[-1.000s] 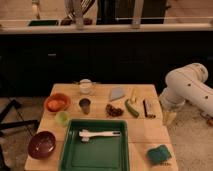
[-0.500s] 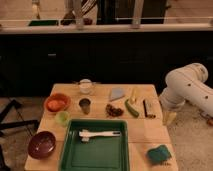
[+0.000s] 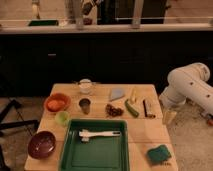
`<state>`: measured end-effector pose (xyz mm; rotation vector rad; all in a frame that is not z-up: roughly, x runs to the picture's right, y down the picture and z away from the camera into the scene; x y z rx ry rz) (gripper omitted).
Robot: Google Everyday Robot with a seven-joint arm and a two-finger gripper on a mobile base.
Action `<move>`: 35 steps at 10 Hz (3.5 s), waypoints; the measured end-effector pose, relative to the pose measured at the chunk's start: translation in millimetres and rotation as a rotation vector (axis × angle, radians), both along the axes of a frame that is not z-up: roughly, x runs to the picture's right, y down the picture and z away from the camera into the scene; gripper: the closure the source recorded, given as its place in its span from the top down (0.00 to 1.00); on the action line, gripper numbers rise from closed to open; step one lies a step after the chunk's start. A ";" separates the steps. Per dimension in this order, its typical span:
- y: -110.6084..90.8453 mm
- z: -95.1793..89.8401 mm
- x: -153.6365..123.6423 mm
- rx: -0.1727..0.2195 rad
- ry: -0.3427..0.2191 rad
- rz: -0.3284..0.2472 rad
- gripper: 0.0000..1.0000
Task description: Place eraser in metal cup
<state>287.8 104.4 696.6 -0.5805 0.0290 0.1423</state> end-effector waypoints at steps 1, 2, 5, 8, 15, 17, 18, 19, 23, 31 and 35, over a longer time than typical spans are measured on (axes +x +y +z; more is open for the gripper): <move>-8.8 18.1 -2.0 -0.018 0.027 0.073 0.80; -15.3 41.0 -3.8 -0.048 0.061 0.160 0.80; -31.4 106.9 -11.8 -0.111 0.165 0.395 0.80; -31.6 133.8 -15.7 -0.141 0.219 0.492 0.80; -11.9 148.9 -16.9 -0.134 0.410 0.689 0.80; -2.9 149.4 -14.5 -0.116 0.497 0.780 0.80; 1.2 148.4 -13.3 -0.104 0.529 0.807 0.80; 5.9 149.1 -11.2 -0.099 0.550 0.819 0.80; 37.9 170.3 1.5 -0.127 0.654 0.857 0.80; 60.3 193.4 10.8 -0.183 0.715 0.863 0.80; 64.4 203.5 18.4 -0.176 0.694 0.840 0.80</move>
